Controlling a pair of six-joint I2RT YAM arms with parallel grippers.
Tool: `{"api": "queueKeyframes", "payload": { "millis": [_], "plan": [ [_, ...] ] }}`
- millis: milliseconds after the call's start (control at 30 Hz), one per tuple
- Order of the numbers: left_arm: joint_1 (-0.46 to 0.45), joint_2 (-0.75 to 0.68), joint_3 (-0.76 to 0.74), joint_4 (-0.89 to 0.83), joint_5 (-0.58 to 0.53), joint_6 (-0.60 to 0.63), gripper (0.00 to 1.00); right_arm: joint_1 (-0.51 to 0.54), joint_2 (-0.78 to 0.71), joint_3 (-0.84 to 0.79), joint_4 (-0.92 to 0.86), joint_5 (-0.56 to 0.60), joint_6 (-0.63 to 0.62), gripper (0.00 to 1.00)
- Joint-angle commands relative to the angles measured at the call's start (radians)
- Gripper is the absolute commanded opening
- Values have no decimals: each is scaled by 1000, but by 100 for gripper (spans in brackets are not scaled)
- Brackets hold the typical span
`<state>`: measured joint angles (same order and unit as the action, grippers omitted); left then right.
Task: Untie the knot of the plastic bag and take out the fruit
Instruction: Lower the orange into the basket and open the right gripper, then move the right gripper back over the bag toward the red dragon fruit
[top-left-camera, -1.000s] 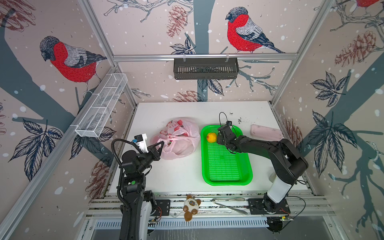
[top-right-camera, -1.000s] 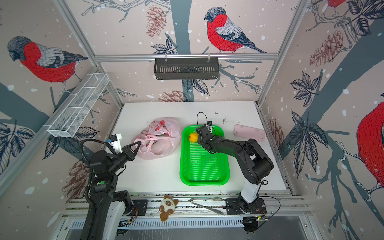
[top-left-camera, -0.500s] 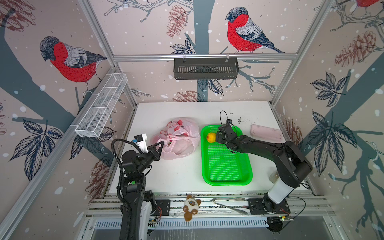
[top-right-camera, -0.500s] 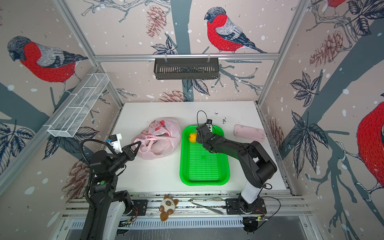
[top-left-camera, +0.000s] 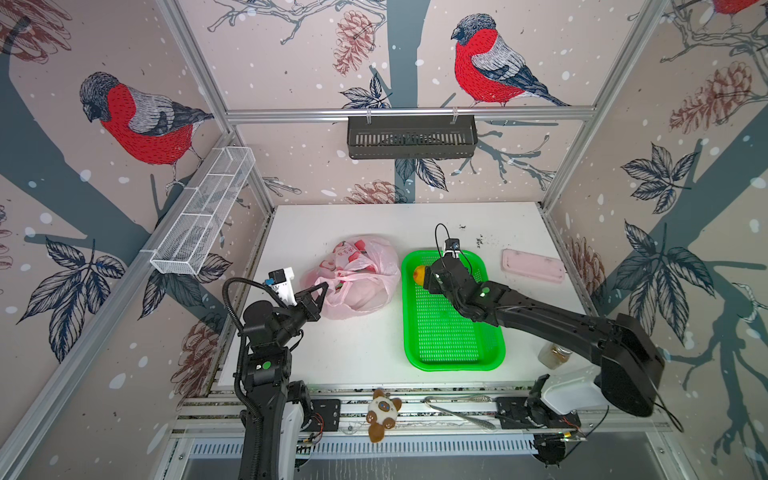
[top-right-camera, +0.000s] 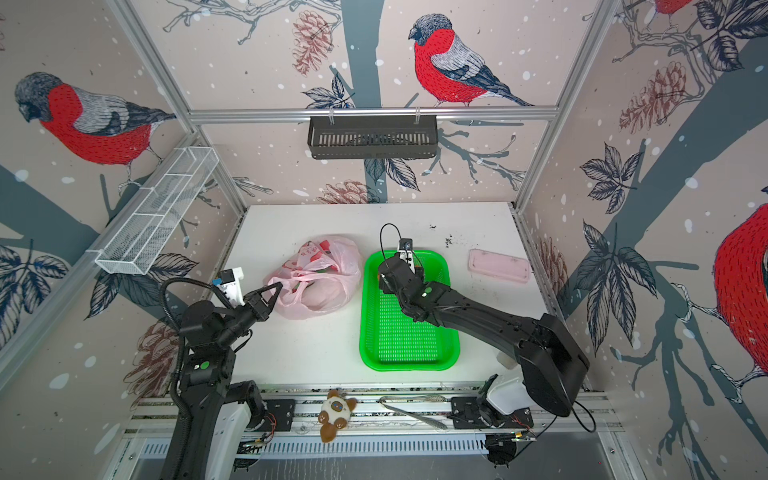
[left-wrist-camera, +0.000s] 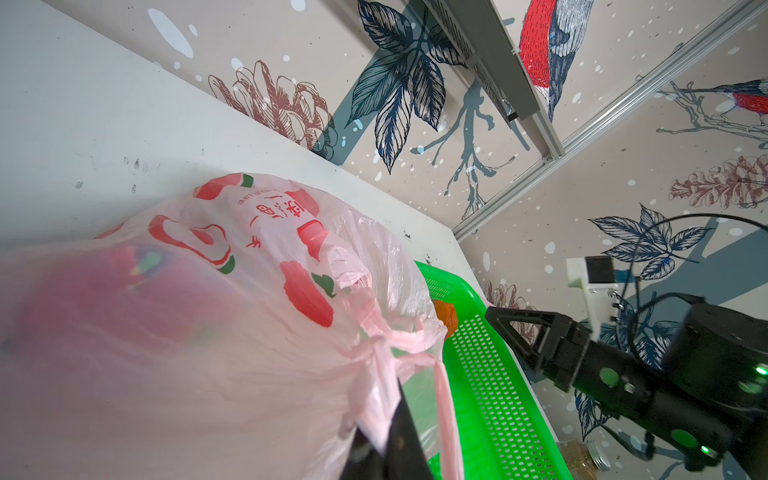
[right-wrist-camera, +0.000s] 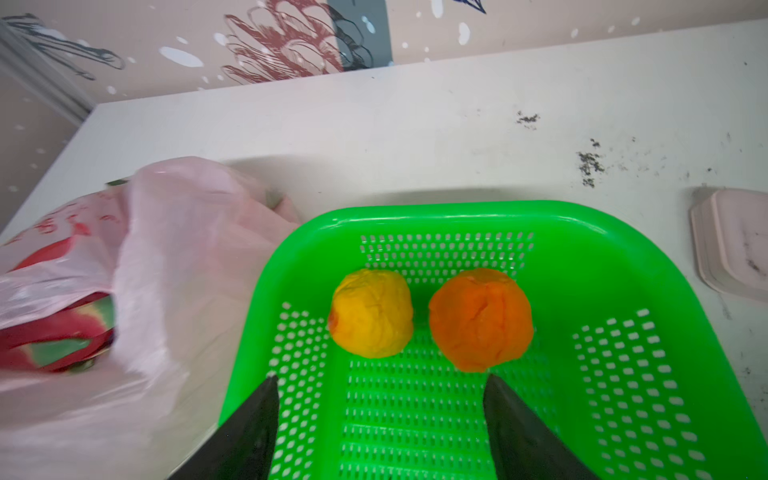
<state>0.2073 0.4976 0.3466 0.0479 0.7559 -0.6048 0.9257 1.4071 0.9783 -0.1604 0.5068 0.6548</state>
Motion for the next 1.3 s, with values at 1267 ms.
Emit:
{"api": "queueKeyframes", "payload": {
  "millis": [1267],
  "plan": [
    [-40,-116,174,-398,-62,-1,0,217,720,678,-23,-129,109,50]
  ]
}}
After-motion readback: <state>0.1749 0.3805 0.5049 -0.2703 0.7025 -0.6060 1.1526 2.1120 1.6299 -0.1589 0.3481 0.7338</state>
